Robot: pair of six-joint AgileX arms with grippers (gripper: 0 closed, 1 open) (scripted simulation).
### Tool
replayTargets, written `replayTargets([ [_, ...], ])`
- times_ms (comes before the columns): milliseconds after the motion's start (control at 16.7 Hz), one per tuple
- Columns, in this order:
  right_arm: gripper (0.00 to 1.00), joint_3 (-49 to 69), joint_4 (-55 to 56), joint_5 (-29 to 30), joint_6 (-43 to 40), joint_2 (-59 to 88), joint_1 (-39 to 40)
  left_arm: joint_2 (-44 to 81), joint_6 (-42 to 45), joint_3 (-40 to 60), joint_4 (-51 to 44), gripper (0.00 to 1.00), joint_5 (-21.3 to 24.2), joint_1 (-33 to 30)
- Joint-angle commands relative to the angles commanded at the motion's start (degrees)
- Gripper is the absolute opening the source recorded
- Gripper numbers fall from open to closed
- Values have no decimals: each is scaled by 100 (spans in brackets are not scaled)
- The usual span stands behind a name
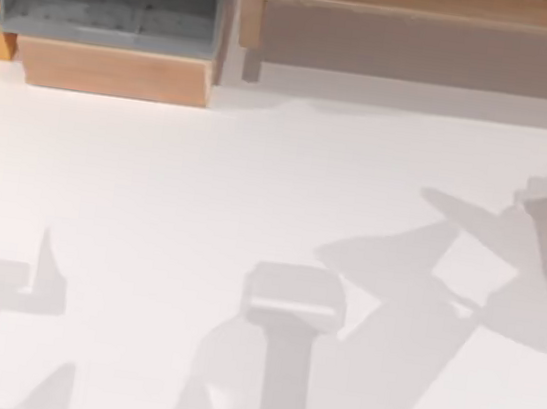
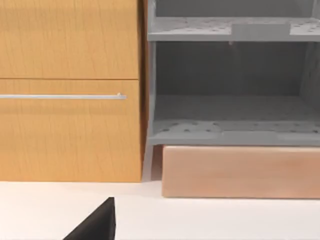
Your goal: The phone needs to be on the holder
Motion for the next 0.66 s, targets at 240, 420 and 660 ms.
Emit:
replayTargets([
  [240,90,0,0,0,0,0,0,0,0,0,0,100,0,0],
  [420,100,0,0,0,0,0,0,0,0,0,0,100,0,0],
  [660,100,0,0,0,0,0,0,0,0,0,0,100,0,0],
])
